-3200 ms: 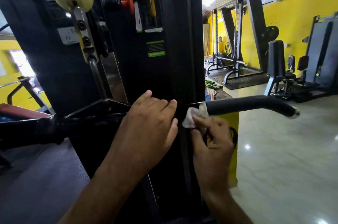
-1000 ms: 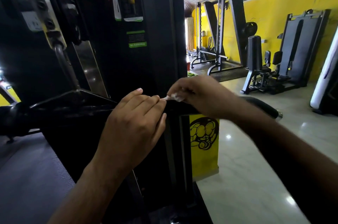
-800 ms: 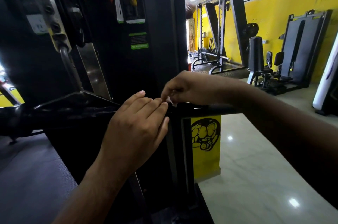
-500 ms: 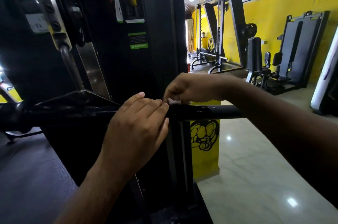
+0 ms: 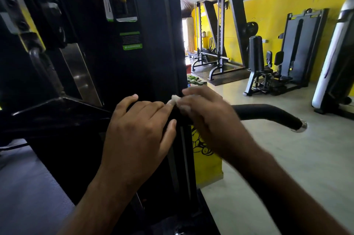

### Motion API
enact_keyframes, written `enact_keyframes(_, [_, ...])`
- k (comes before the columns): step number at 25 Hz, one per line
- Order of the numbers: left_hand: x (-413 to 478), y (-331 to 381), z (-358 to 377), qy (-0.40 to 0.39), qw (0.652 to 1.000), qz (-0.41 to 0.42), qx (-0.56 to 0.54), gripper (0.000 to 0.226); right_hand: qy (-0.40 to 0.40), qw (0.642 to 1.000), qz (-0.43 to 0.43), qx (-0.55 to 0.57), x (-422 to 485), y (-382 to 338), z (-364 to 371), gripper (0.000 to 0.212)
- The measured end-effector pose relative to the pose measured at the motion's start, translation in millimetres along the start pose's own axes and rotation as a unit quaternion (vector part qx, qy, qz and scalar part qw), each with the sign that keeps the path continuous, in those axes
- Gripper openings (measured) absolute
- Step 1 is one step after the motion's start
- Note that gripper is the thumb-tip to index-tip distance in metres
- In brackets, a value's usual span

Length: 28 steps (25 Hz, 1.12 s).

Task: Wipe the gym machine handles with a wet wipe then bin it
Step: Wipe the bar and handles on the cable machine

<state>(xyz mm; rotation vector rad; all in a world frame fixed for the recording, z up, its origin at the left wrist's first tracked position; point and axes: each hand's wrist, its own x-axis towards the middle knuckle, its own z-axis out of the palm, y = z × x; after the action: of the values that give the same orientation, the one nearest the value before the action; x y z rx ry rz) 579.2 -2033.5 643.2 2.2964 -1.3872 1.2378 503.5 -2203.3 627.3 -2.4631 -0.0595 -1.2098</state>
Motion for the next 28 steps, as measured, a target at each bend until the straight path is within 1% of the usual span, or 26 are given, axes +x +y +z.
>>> enact_keyframes(2, [0, 1, 0, 0.006, 1.000, 0.003, -0.002, 0.034, 0.119, 0.989, -0.050, -0.070, -27, -2, 17, 0.023])
enact_keyframes(3, [1, 2, 0, 0.008, 1.000, 0.006, -0.004, 0.034, 0.182, 0.979, -0.043, -0.080, -39, 1, 27, 0.021])
enact_keyframes(4, [2, 3, 0, 0.011, 1.000, 0.009, -0.009, 0.034, 0.244, 0.968, -0.011, -0.061, -49, 4, 38, 0.021])
enact_keyframes(5, [2, 4, 1, 0.015, 1.000, 0.010, -0.015, 0.034, 0.301, 0.953, 0.041, -0.005, -55, 3, 48, 0.021])
enact_keyframes(6, [3, 5, 1, 0.020, 1.000, 0.012, -0.020, 0.034, 0.356, 0.923, 0.112, 0.094, -57, -4, 57, 0.020])
enact_keyframes(7, [2, 6, 2, 0.026, 0.999, 0.012, -0.024, 0.034, 0.401, 0.865, 0.199, 0.228, -55, -14, 66, 0.018])
enact_keyframes(8, [2, 7, 3, 0.033, 0.999, 0.013, -0.027, 0.034, 0.422, 0.773, 0.286, 0.377, -50, -27, 72, 0.018])
enact_keyframes(9, [1, 7, 3, 0.039, 0.999, 0.015, -0.029, 0.034, 0.412, 0.663, 0.350, 0.517, -45, -39, 78, 0.021])
enact_keyframes(10, [0, 7, 3, 0.044, 0.998, 0.015, -0.031, 0.033, 0.376, 0.563, 0.381, 0.629, -36, -47, 83, 0.029])
enact_keyframes(11, [-1, 6, 2, 0.049, 0.998, 0.016, -0.033, 0.033, 0.333, 0.490, 0.387, 0.707, -28, -49, 87, 0.039])
enact_keyframes(12, [-1, 5, 1, 0.052, 0.998, 0.017, -0.035, 0.033, 0.295, 0.442, 0.386, 0.754, -20, -48, 87, 0.050])
enact_keyframes(13, [-2, 4, 1, 0.055, 0.998, 0.019, -0.036, 0.033, 0.271, 0.408, 0.380, 0.785, -14, -47, 86, 0.057])
enact_keyframes(14, [-2, 2, 2, 0.057, 0.997, 0.021, -0.037, 0.033, 0.256, 0.378, 0.372, 0.808, -11, -45, 85, 0.058])
enact_keyframes(15, [-3, 1, 3, 0.059, 0.997, 0.022, -0.039, 0.033, 0.247, 0.359, 0.366, 0.822, -10, -43, 84, 0.051])
enact_keyframes(16, [-5, 1, 3, 0.062, 0.997, 0.020, -0.039, 0.033, 0.244, 0.353, 0.368, 0.825, -11, -43, 81, 0.040])
enact_keyframes(17, [-6, 1, 3, 0.064, 0.997, 0.018, -0.040, 0.033, 0.238, 0.359, 0.359, 0.828, -12, -43, 77, 0.033])
enact_keyframes(18, [-6, 0, 3, 0.067, 0.997, 0.017, -0.041, 0.033, 0.237, 0.364, 0.350, 0.830, -13, -43, 74, 0.031])
enact_keyframes(19, [-5, 0, 4, 0.071, 0.996, 0.016, -0.044, 0.032, 0.247, 0.363, 0.342, 0.831, -13, -43, 70, 0.031])
enact_keyframes(21, [-6, 0, 4, 0.073, 0.996, 0.016, -0.046, 0.032, 0.292, 0.335, 0.336, 0.831, -18, -38, 69, 0.029])
enact_keyframes(22, [-7, 1, 4, 0.074, 0.996, 0.014, -0.045, 0.032, 0.300, 0.334, 0.329, 0.831, -19, -37, 68, 0.032])
enact_keyframes(23, [-7, 2, 4, 0.075, 0.996, 0.013, -0.046, 0.032, 0.294, 0.350, 0.331, 0.825, -21, -39, 69, 0.037])
enact_keyframes(24, [-7, 3, 4, 0.076, 0.996, 0.014, -0.048, 0.032, 0.292, 0.376, 0.344, 0.809, -25, -42, 70, 0.041])
enact_keyframes(25, [-7, 3, 5, 0.074, 0.996, 0.015, -0.050, 0.032, 0.303, 0.401, 0.357, 0.787, -30, -48, 73, 0.041])
enact_keyframes(26, [-8, 3, 5, 0.073, 0.996, 0.016, -0.049, 0.033, 0.331, 0.438, 0.368, 0.750, -35, -54, 78, 0.034])
enact_keyframes(27, [-7, 3, 5, 0.073, 0.996, 0.018, -0.048, 0.033, 0.376, 0.514, 0.362, 0.681, -39, -58, 81, 0.024])
enact_keyframes(28, [-7, 3, 5, 0.074, 0.996, 0.021, -0.045, 0.034, 0.418, 0.626, 0.326, 0.572, -42, -58, 82, 0.015])
